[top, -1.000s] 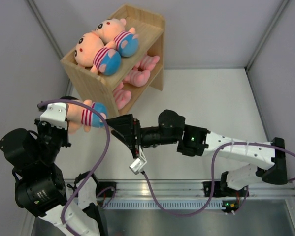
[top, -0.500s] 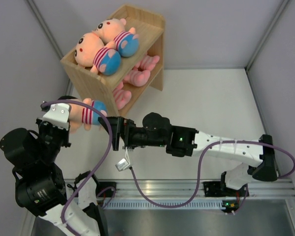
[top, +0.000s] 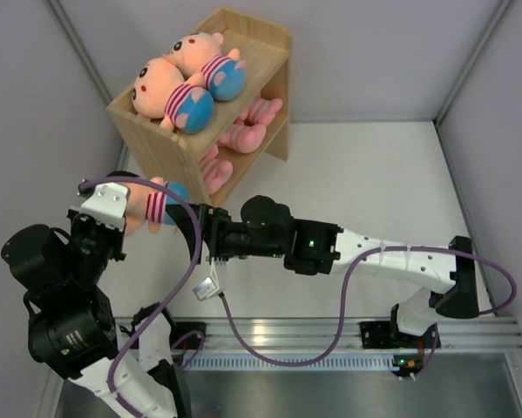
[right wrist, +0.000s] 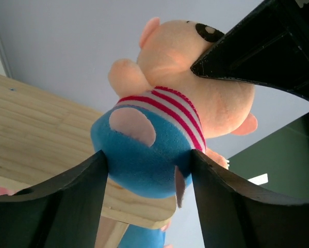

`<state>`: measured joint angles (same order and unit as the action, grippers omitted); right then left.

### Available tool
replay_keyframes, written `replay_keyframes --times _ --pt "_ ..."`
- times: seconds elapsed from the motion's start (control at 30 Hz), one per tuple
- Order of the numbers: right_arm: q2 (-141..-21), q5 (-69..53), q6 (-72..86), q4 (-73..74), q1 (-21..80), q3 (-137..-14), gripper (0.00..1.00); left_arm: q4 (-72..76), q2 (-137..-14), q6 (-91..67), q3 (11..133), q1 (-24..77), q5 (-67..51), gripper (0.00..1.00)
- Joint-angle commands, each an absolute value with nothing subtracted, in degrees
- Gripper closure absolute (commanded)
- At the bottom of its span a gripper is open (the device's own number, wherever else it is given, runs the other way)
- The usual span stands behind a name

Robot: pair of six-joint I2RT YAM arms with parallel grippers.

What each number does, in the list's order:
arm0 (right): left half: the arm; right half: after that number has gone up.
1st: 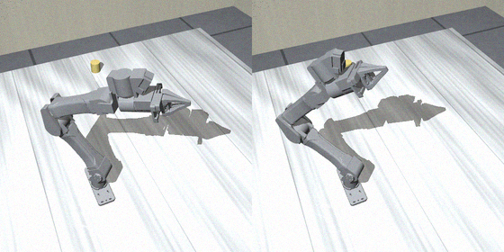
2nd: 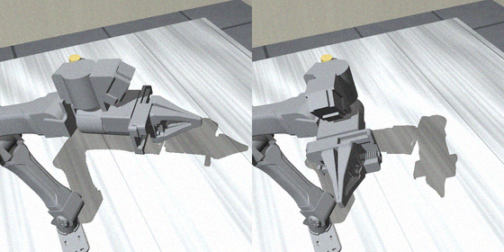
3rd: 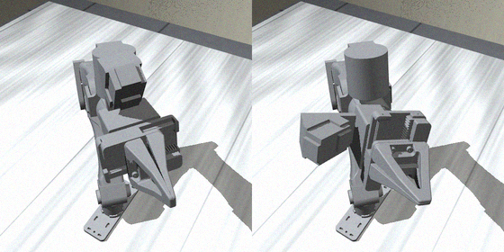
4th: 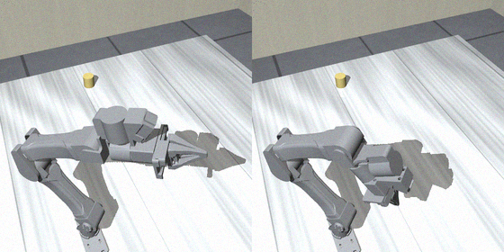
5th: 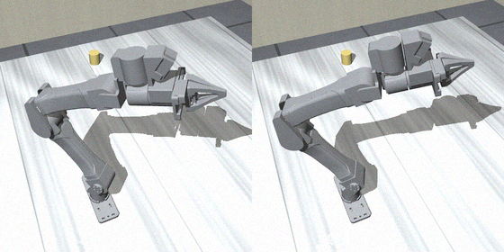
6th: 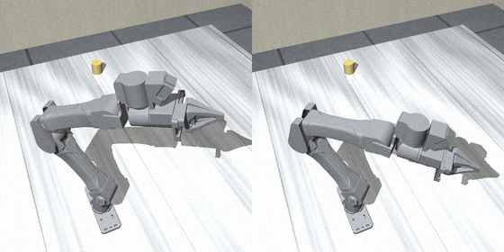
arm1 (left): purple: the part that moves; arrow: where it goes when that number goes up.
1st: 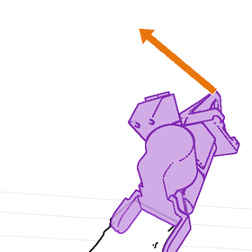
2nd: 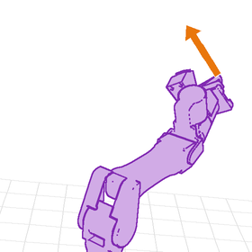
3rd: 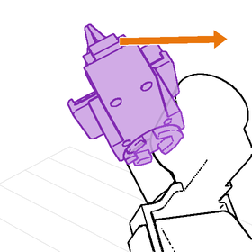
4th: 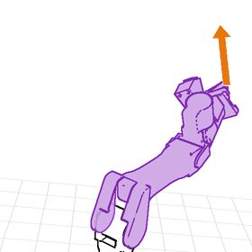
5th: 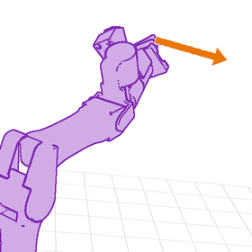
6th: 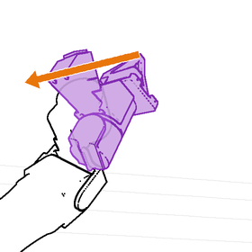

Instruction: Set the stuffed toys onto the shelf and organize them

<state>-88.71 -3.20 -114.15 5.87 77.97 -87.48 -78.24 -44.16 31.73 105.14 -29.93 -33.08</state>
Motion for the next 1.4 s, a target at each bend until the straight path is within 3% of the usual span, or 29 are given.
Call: replay_keyframes --times 0.0,0.03,0.1,0.23,0.37,0.4,0.43,0.47,0.53,0.67,0.73,0.87,1.2,1.37 --pt "-89.21 -4.57 -132.1 5.01 79.1 -91.41 0.38 -86.48 -42.8 32.78 104.86 -30.06 -35.42 1.0" --pt "-89.21 -4.83 -131.14 4.92 79.1 -91.41 0.5 -86.48 -42.72 32.87 104.42 -30.06 -35.25 1.0" --pt "-89.21 -5.45 -130.61 5.18 79.19 -91.06 0.59 -86.48 -42.54 32.87 104.06 -30.06 -35.07 1.0" --pt "-88.42 -6.85 -125.71 3.44 79.54 -89.65 1.0 -86.48 -42.45 32.61 104.15 -30.06 -34.98 1.0" --pt "-87.02 -8.08 -118.4 1.32 79.54 -90.0 1.0 -86.4 -42.54 32.17 105.11 -30.06 -33.67 0.88" --pt "-86.66 -8.09 -116.65 1.41 79.54 -90.35 1.0 -86.48 -42.1 32.25 105.73 -30.06 -33.58 0.77" --pt "-86.4 -8.09 -112.98 1.75 79.63 -91.74 1.0 -86.4 -41.84 32.34 105.99 -30.06 -33.66 0.51" --pt "-86.05 -8.17 -111.2 3.67 79.63 -92.89 1.0 -86.48 -41.4 32.52 106.43 -30.06 -33.66 0.4" --pt "-85.43 -8.43 -106.38 6.14 79.45 -96.06 1.0 -86.31 -40.52 32.96 107.75 -30.06 -33.84 0.26" --pt "-82.89 -10.63 -101.43 7.65 77.62 -97.47 1.0 -86.31 -39.29 34.01 110.47 -30.06 -34.19 0.18" --pt "-82.0 -11.6 -97.65 9.14 75.24 -99.93 1.0 -86.31 -38.85 34.28 111.88 -30.06 -33.31 0.08" --pt "-83.32 -15.28 -92.21 13.7 70.15 -108.52 1.0 -85.7 -39.2 32.27 115.21 -30.06 -33.48 0.01" --pt "-90.15 -25.04 -81.32 13.8 54.69 -123.82 1.0 -83.41 -39.55 30.23 116.28 -30.06 -32.96 0.01" --pt "-94.21 -33.21 -67.62 0.72 38.96 -125.06 1.0 -83.41 -38.67 31.02 113.92 -30.06 -31.99 0.02"
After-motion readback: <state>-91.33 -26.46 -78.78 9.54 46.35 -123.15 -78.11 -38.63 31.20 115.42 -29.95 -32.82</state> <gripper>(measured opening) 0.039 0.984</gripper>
